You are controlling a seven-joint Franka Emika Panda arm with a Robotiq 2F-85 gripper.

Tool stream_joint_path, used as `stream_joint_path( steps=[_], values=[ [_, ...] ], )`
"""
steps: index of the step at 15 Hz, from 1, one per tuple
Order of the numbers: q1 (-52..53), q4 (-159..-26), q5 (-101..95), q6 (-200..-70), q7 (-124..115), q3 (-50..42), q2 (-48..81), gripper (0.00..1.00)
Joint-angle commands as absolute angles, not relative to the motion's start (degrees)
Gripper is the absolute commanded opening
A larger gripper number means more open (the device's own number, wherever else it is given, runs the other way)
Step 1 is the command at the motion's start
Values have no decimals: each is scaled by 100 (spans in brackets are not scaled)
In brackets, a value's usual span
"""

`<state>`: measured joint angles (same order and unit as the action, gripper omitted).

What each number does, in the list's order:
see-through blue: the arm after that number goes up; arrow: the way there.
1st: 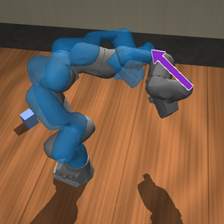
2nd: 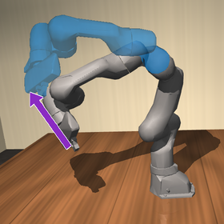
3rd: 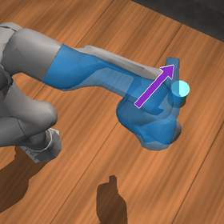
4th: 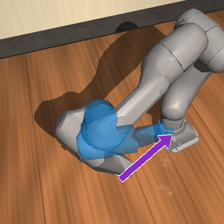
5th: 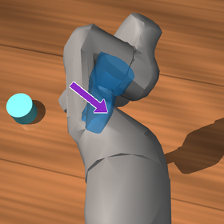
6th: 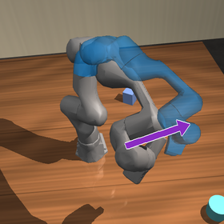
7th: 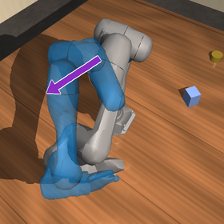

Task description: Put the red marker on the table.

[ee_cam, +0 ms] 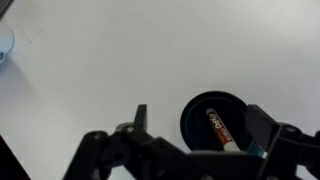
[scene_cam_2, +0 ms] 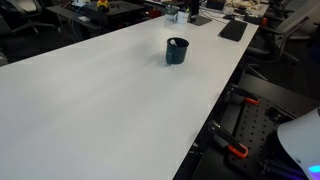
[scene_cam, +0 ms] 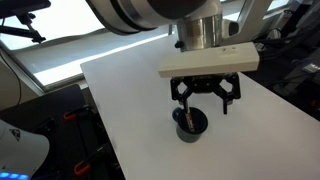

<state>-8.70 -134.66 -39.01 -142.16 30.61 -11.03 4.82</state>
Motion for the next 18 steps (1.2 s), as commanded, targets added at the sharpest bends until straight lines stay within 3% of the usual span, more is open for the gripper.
stream_joint_path(
  steps=[1,8,18],
  values=[
    [-1090,-12912,-3940,-14728,3572,-1110,1117,100],
    [-1511,-12692,-2900,-15427,5467,-701,1626,100],
    [-1826,-12525,-537,-14683,8446,-54,1886,100]
  ],
)
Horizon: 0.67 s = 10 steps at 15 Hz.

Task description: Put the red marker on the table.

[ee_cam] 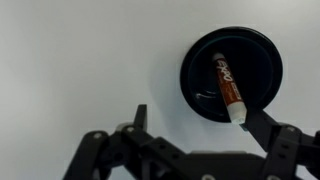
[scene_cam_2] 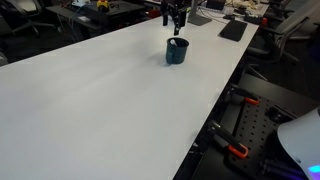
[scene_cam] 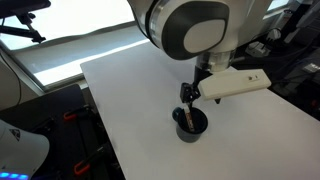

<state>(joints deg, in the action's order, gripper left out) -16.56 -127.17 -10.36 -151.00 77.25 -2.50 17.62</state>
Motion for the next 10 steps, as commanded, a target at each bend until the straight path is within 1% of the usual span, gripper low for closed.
stream_joint_path(
  steps=[1,5,6,7,8,9,10],
  values=[
    [-1823,-12495,-423,-14561,8609,-70,1917,100],
    [-1800,-12357,-152,-14098,8974,-187,2019,100],
    [-1796,-12324,-132,-14024,8997,-213,2042,92],
    [-1789,-12286,-138,-13943,8993,-236,2062,78],
    [-1780,-12256,-156,-13882,8998,-260,2082,75],
    [-1766,-12214,-181,-13806,8987,-281,2108,68],
    [-1758,-12180,-193,-13768,8967,-296,2135,64]
  ],
)
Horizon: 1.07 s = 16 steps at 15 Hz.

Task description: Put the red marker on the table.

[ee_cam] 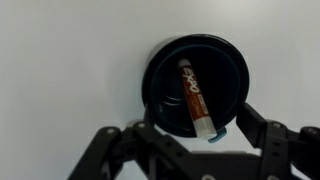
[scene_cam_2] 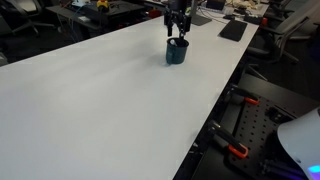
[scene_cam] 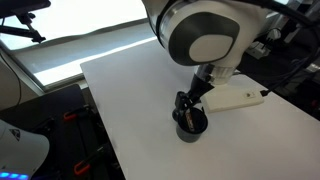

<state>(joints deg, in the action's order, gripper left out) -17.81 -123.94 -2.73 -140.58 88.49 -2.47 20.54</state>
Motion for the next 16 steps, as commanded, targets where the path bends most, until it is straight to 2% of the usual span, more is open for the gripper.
stream_joint_path(
  steps=[1,3,6,7,10,16],
  values=[
    [-1750,-12143,-209,-13724,8955,-309,2161,61],
    [-1731,-12076,-250,-13712,8922,-330,2227,48],
    [-1705,-11871,-366,-13816,8898,-355,2444,52],
    [-1698,-11798,-420,-13882,8903,-358,2523,58],
    [-1688,-11606,-549,-13911,8941,-341,2664,65],
    [-1674,-11402,-658,-13824,8978,-299,2783,56]
  ],
)
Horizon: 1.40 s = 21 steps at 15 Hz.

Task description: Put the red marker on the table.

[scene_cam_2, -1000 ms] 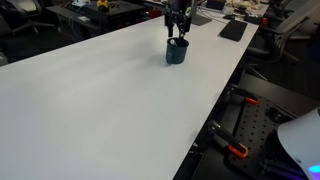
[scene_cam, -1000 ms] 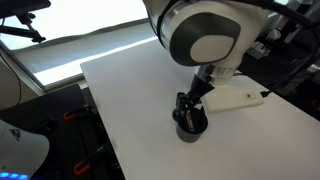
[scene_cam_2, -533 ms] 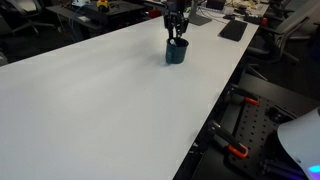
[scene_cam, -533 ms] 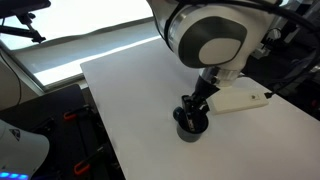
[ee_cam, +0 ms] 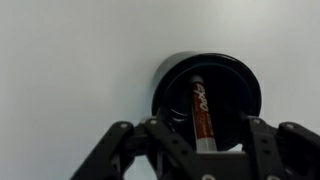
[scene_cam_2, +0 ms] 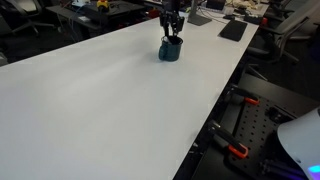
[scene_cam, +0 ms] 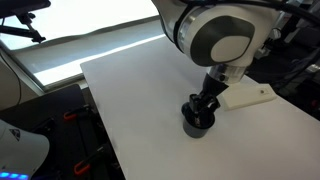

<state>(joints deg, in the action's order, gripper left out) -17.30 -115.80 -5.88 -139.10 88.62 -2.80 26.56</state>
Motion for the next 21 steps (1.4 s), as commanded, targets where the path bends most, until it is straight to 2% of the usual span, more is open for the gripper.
stream_joint_path(
  steps=[1,2,5,10,11,13,14,17,18,19,21],
  values=[
    [-1678,-11389,-663,-13818,9010,-286,2794,55],
    [-1682,-11386,-661,-13821,9043,-273,2800,58],
    [-1693,-11442,-622,-13818,9264,-217,2765,59],
    [-1633,-11490,-633,-13854,9453,-194,2756,55],
    [-1616,-11491,-643,-13855,9453,-194,2775,49],
    [-1589,-11470,-658,-13843,9445,-199,2837,25],
    [-1581,-11465,-665,-13842,9451,-199,2861,24],
    [-1572,-11458,-690,-13846,9472,-200,2912,0],
    [-1586,-11446,-674,-13833,9488,-191,2913,0],
    [-1595,-11448,-663,-13832,9492,-191,2904,4],
    [-1549,-11444,-688,-13775,9307,-261,2843,4]
  ],
)
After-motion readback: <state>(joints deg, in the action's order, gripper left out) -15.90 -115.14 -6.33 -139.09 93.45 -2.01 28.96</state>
